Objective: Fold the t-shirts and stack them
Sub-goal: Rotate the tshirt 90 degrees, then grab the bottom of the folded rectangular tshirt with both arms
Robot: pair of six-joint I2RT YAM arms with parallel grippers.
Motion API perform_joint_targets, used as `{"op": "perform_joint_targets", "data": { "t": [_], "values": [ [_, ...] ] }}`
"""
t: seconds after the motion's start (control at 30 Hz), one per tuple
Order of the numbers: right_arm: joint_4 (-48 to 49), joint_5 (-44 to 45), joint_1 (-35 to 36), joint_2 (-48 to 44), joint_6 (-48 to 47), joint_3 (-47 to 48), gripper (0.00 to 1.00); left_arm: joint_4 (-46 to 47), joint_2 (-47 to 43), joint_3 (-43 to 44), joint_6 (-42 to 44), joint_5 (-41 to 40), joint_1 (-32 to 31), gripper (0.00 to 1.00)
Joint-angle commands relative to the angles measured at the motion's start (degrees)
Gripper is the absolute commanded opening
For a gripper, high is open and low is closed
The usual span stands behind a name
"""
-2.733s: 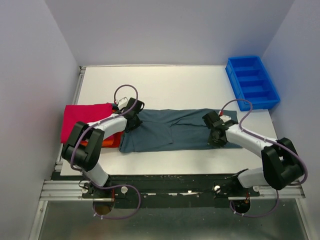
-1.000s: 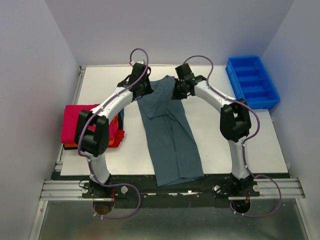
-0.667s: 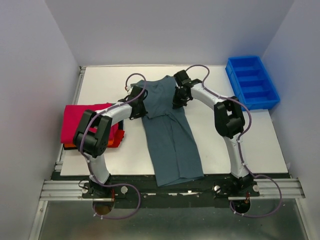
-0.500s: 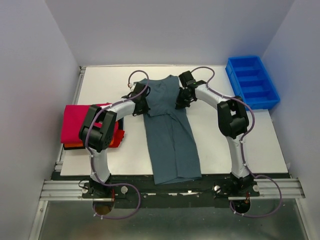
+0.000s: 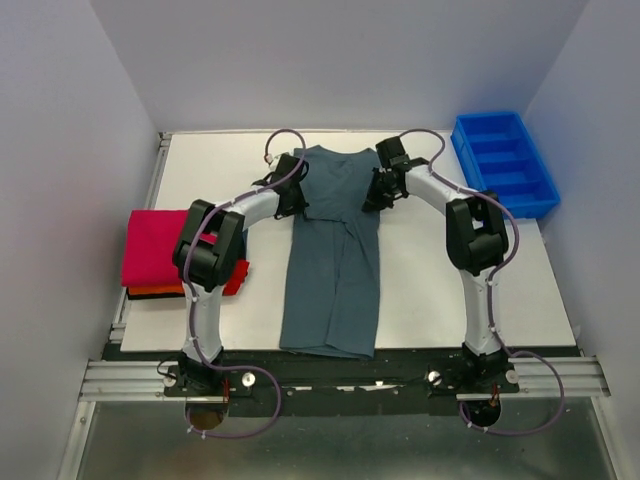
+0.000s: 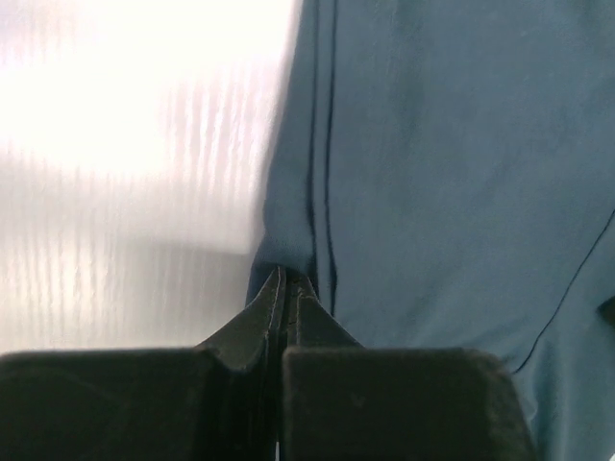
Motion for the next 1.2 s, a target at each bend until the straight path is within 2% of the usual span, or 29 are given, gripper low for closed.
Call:
{"op": "perform_joint_targets", "data": {
  "t": [0.0, 0.13, 0.23, 0.37, 0.47, 0.57, 0.73, 0.87, 1.03, 1.17],
  "values": [
    [3.0, -0.9, -0.3, -8.0, -5.5, -6.7, 0.20, -2.7, -7.4, -6.1, 0.4, -1.0, 0.0, 0.04],
    [6.9, -3.6, 0.2, -16.9, -6.8, -16.5, 0.21, -1.7, -15.1, -11.9, 0.7, -0.5, -1.8, 0.24],
    [9.6, -4.1, 3.0, -23.7, -7.8, -25.3, 0.36, -1.1, -19.1, -14.9, 0.7, -0.1, -4.0, 0.33],
    [9.6, 0.1, 9.5, -31.5, -5.2, -35.0, 0.37, 1.4, -18.2, -12.8, 2.1, 3.3, -4.9, 0.35],
    [11.3, 1.4, 16.1, -37.3, 0.5, -43.1, 0.37, 1.6, -13.5, -6.5, 3.4, 4.4, -4.9, 0.35],
    [12.2, 4.0, 23.8, -42.9, 6.3, -48.7, 0.41, 1.1, -7.6, 0.9, 4.5, 4.3, -4.8, 0.35],
    [9.4, 9.1, 34.7, -43.5, 15.5, -50.5, 0.41, 0.2, 3.0, 13.0, 5.7, 5.2, -4.7, 0.34],
    [4.8, 13.5, 42.7, -39.0, 21.1, -45.7, 0.41, -0.4, 10.6, 21.6, 6.5, 8.8, -4.1, 0.34],
    [-4.7, 18.9, 48.4, -32.2, 26.7, -38.2, 0.41, -4.5, 19.5, 32.8, 5.8, 11.2, -3.0, 0.33],
    [-9.6, 20.4, 50.5, -28.9, 29.0, -35.2, 0.41, -4.7, 22.9, 35.3, 4.3, 13.8, -2.2, 0.33]
  ]
}}
